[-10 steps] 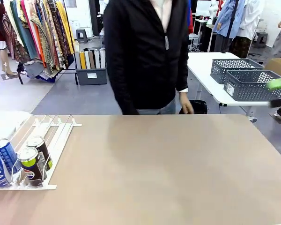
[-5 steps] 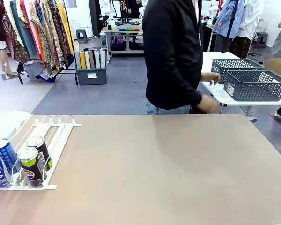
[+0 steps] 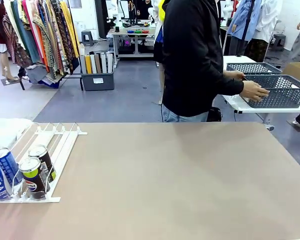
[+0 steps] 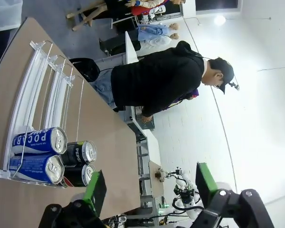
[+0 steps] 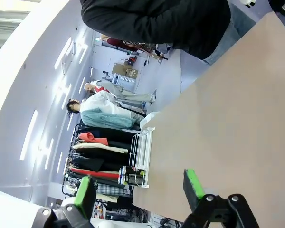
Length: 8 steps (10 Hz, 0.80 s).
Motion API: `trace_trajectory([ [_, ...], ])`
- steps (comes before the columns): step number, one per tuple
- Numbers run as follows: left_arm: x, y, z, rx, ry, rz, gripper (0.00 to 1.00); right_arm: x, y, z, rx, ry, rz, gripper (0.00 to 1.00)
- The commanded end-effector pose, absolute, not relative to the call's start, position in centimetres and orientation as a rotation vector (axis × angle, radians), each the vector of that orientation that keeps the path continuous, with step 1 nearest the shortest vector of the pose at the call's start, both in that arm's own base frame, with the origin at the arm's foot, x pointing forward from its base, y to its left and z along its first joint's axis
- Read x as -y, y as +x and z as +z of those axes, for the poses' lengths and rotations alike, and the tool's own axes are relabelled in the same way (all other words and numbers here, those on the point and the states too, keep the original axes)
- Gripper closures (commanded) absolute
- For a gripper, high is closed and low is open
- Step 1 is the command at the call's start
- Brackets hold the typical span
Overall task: Retrieve and store the cans from the dispenser.
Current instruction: Pick up one can from the Automatic Can Dispenser and place it in the middle of the table.
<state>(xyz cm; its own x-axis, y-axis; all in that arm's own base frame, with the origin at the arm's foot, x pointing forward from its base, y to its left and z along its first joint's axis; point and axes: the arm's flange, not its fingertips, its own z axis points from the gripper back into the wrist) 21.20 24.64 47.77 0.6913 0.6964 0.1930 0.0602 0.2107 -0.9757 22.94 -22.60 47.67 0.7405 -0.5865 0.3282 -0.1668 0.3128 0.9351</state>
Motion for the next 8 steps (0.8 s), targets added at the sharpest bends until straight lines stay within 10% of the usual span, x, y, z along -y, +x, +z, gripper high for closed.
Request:
trace_trajectory([
  [1, -24.8, 21.1, 47.8, 0.721, -1.298, 0.482, 0.0, 22.5, 23.3, 48.0, 0.744, 1.264, -0.308, 0.0],
  [8, -9.3, 25.0, 53.7, 0.384, -0.163, -0.259, 0.0, 22.5, 23.3, 48.0, 0.744, 1.264, -0.308, 0.0],
])
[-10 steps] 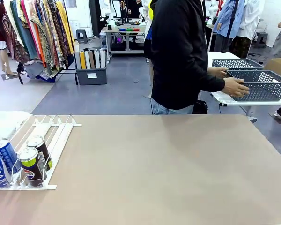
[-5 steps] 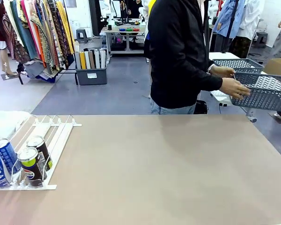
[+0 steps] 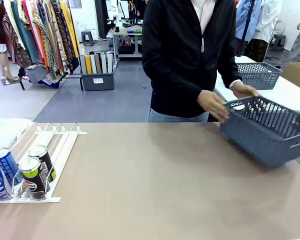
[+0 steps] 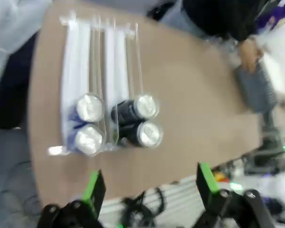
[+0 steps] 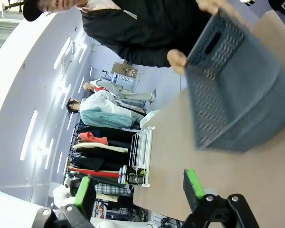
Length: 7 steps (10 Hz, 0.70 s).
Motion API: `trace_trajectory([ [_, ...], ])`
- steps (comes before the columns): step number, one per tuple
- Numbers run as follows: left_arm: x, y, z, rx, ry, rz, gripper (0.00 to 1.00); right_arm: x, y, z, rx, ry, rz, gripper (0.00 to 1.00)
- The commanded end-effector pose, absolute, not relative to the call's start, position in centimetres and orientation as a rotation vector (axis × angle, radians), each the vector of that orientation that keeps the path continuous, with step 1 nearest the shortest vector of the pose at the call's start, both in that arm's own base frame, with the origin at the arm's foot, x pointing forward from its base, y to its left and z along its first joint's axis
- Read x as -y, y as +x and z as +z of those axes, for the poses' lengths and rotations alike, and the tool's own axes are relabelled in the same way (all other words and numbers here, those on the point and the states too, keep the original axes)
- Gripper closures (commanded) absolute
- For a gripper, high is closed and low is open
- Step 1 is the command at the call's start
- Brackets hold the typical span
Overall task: Retrieve and store the cans from the dispenser.
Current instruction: Pick up one can from the Automatic Can Dispenser and place it in the middle of the table.
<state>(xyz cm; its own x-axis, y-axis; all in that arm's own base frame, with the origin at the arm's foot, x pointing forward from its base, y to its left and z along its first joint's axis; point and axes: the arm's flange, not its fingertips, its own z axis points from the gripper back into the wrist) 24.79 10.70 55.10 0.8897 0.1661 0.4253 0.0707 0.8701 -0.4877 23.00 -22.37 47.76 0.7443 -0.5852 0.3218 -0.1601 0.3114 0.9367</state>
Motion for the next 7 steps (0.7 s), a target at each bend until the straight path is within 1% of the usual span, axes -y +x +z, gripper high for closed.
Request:
trace_trajectory([
  [1, -7.3, 25.6, 53.0, 0.346, -0.105, -0.303, 0.0, 22.5, 23.3, 48.0, 0.744, 1.264, -0.308, 0.0],
  [2, -5.9, 26.2, 52.1, 0.306, -0.065, -0.334, 0.0, 22.5, 23.3, 48.0, 0.744, 1.264, -0.308, 0.0],
  [3, -5.4, 26.9, 51.2, 0.296, -0.001, -0.317, 0.0, 22.5, 23.3, 48.0, 0.744, 1.264, -0.308, 0.0],
  [4, -5.4, 27.3, 50.7, 0.306, 0.027, -0.285, 0.0, 22.5, 23.3, 48.0, 0.744, 1.264, -0.308, 0.0],
  [5, -5.8, 27.3, 51.0, 0.398, 0.03, -0.199, 0.0, 22.5, 23.3, 48.0, 0.744, 1.264, -0.308, 0.0],
  [6, -4.0, 28.1, 53.2, 0.26, -0.041, -0.269, 0.0, 22.5, 23.3, 48.0, 0.744, 1.264, -0.308, 0.0],
  [7, -4.0, 28.1, 53.2, 0.26, -0.041, -0.269, 0.0, 22.5, 23.3, 48.0, 0.744, 1.264, -0.308, 0.0],
])
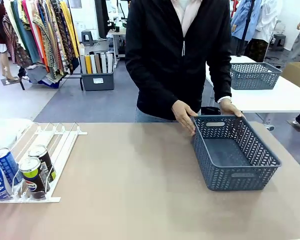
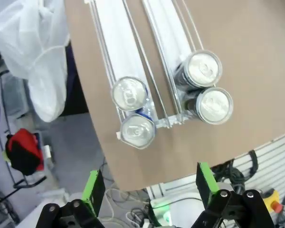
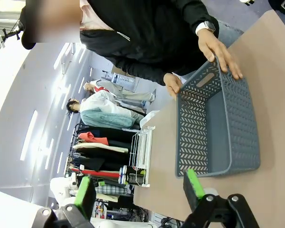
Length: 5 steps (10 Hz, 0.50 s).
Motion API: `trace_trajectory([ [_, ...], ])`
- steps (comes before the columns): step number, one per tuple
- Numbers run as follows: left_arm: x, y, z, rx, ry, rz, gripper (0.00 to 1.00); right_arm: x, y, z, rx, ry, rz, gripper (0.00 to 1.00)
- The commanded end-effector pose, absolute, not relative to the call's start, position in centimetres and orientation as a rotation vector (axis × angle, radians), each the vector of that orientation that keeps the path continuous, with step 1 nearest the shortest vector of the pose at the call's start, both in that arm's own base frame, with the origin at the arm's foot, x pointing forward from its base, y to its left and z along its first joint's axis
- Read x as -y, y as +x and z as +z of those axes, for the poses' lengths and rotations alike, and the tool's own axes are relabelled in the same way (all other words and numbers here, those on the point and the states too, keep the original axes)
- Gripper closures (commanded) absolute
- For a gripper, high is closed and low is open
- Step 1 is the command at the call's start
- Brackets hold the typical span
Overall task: Retrieve and store the cans from the dispenser.
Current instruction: Pick up one can from the Automatic Can Dispenser and place it in the middle of the table.
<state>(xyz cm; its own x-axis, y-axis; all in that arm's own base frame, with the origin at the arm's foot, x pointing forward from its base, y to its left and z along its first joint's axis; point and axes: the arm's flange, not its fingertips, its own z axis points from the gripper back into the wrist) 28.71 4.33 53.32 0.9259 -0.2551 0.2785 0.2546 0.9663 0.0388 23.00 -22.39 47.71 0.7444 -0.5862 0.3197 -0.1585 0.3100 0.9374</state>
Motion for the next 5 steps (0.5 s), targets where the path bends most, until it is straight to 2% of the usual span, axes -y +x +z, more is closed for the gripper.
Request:
trace_trajectory([
  [1, -4.0, 28.1, 53.2, 0.26, -0.041, -0.269, 0.0, 22.5, 23.3, 48.0, 0.744, 1.264, -0.308, 0.0],
  [2, -4.3, 28.7, 53.3, 0.286, 0.002, -0.261, 0.0, 22.5, 23.3, 48.0, 0.744, 1.264, -0.308, 0.0],
  [5, -4.7, 32.6, 49.4, 0.114, -0.055, -0.217, 0.0, 22.5, 23.3, 48.0, 0.744, 1.264, -0.308, 0.0],
])
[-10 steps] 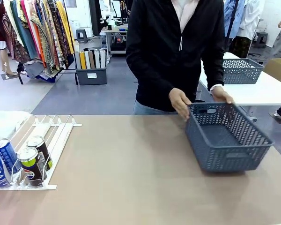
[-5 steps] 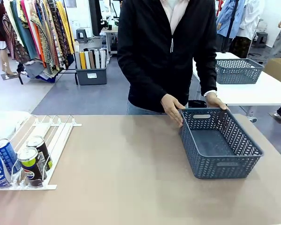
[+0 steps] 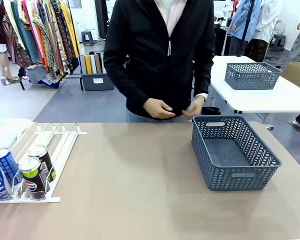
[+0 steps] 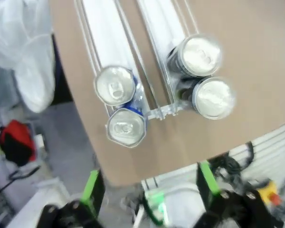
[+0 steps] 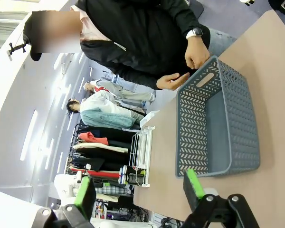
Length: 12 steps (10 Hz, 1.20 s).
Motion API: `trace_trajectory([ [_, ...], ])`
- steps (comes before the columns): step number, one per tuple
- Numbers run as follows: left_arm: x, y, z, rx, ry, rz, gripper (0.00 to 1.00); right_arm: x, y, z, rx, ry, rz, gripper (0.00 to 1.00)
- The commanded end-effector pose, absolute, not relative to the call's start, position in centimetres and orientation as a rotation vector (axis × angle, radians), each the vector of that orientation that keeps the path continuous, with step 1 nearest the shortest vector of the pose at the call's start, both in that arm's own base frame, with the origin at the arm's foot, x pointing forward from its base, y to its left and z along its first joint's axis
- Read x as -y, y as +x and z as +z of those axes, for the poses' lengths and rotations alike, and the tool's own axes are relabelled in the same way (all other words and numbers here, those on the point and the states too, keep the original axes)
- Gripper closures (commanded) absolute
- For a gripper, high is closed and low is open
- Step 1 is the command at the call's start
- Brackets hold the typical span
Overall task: Retrieve and store the cans from the dispenser.
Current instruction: Pick up one can from the Automatic Can Dispenser and place it in the middle of the table.
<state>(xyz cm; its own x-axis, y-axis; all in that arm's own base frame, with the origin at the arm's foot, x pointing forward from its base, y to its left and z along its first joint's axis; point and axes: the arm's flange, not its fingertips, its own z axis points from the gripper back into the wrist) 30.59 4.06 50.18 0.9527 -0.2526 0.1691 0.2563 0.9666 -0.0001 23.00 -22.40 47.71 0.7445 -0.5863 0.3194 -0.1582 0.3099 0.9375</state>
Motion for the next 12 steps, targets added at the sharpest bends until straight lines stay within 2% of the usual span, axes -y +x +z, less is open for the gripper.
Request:
trace_trajectory([
  [1, -5.2, 33.3, 48.4, 0.076, -0.083, -0.188, 0.0, 22.5, 23.3, 48.0, 0.744, 1.264, -0.308, 0.0],
  [5, -6.3, 35.7, 45.6, -0.016, -0.136, -0.132, 0.0, 22.5, 23.3, 48.0, 0.744, 1.264, -0.308, 0.0],
  [12, -6.5, 36.9, 41.2, -0.11, -0.059, -0.039, 0.0, 22.5, 23.3, 48.0, 0.744, 1.264, -0.308, 0.0],
])
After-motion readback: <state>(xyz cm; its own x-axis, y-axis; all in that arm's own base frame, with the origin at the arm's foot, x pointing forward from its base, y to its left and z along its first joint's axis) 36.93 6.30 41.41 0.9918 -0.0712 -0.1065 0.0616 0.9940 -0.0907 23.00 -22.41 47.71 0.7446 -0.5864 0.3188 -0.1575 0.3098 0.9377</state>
